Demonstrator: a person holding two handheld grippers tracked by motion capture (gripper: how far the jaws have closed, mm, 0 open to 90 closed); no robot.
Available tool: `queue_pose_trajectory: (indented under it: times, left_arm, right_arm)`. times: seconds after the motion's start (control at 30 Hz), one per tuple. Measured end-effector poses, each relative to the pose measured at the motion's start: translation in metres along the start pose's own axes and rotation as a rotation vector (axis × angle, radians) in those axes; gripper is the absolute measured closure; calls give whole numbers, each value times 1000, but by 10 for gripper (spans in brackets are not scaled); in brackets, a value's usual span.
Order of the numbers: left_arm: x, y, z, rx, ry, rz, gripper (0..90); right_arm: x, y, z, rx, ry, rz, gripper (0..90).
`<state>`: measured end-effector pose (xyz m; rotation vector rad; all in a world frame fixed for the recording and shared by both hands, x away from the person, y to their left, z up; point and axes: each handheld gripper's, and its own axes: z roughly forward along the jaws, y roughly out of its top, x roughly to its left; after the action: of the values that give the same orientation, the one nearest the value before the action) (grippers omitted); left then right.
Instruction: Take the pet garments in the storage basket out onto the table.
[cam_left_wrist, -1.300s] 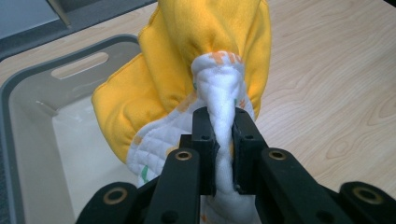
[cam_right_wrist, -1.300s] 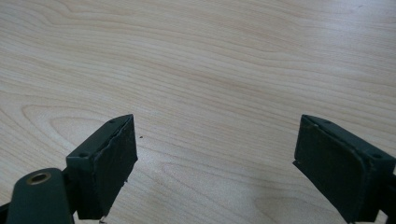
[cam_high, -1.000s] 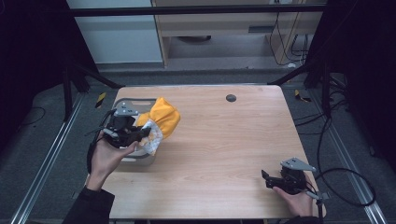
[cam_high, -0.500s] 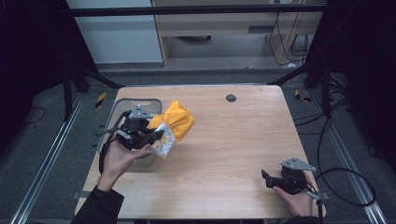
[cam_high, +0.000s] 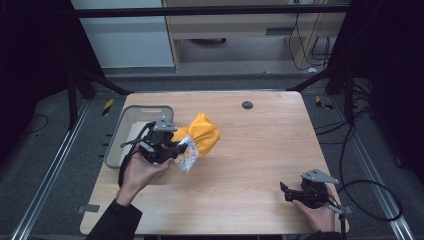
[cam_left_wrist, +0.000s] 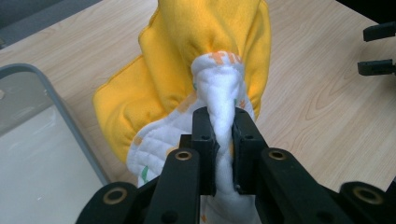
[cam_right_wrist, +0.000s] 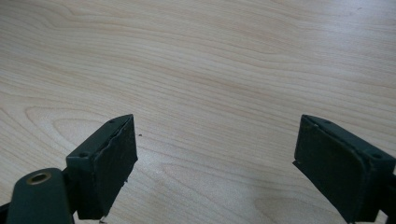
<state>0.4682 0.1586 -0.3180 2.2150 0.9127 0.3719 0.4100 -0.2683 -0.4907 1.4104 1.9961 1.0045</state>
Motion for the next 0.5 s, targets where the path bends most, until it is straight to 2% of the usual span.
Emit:
queue_pose_trajectory:
  times: [0.5]
  left_arm:
    - [-16, -2, 25, 22, -41, 26, 819]
  right_arm:
    - [0, 0, 0, 0, 0, 1, 129]
